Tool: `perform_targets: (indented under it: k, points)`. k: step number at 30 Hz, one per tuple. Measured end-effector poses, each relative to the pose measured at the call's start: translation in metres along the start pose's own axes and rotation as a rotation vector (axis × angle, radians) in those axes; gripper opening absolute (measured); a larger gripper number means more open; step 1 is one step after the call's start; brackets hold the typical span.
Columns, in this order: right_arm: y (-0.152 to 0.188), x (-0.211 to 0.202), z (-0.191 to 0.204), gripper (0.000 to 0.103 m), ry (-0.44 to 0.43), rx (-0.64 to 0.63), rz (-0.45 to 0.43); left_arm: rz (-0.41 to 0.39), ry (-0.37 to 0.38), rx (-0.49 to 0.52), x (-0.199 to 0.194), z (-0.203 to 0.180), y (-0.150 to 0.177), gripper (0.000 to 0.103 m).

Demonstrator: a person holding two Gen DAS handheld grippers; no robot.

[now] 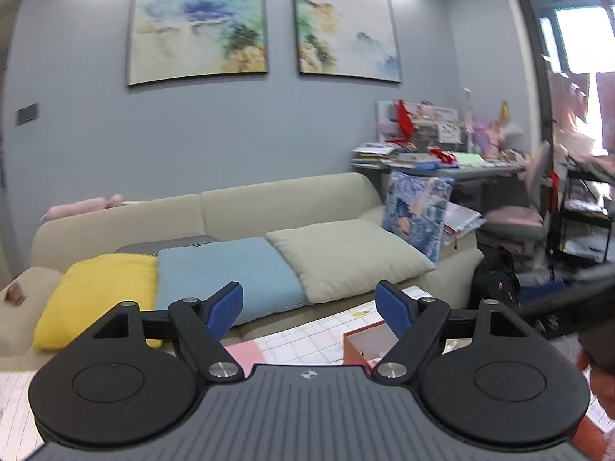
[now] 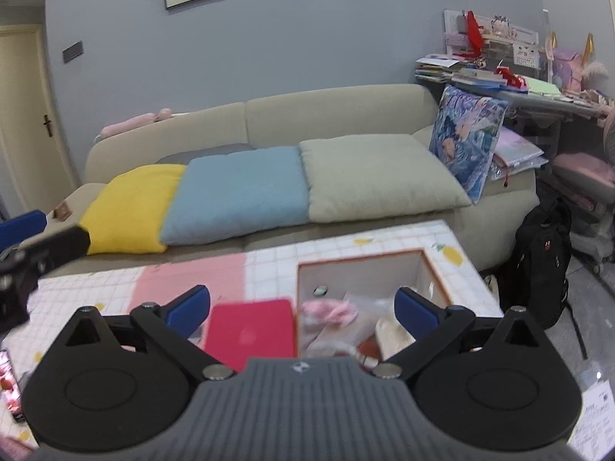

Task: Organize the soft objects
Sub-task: 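Withdraw both open tools up and away from the box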

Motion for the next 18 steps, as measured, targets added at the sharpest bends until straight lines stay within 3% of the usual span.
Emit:
perform_targets:
  k: [5, 9, 13, 18]
  points:
    - [0.033, -0.032, 0.014, 0.1, 0.089, -0.025, -0.002, 0.041, -0.046, -0.036, -0.024, 0.013, 0.018, 0.093]
    - [0.058, -0.049, 0.021, 0.1, 0.152, -0.042, -0.001, 0.14, -0.077, -0.102, -0.035, 0.023, 0.043, 0.093]
    - [0.08, -0.051, 0.034, 0.1, 0.129, -0.053, 0.056, 0.281, -0.127, -0.163, -0.034, 0.026, 0.08, 0.093]
    - [0.094, -0.044, 0.055, 0.1, 0.128, -0.125, 0.1, 0.371, -0.169, -0.216, -0.018, 0.032, 0.096, 0.093]
Point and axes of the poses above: each gripper's, at about its wrist camera, not at the fingertips, and x roughly the way its jaws point, z to its left, y to its underside, the point moved 6 cm from there along x, roughly the way its jaws point, and after that the axes turned 5 degrees about -x, right-handed, at the moved point
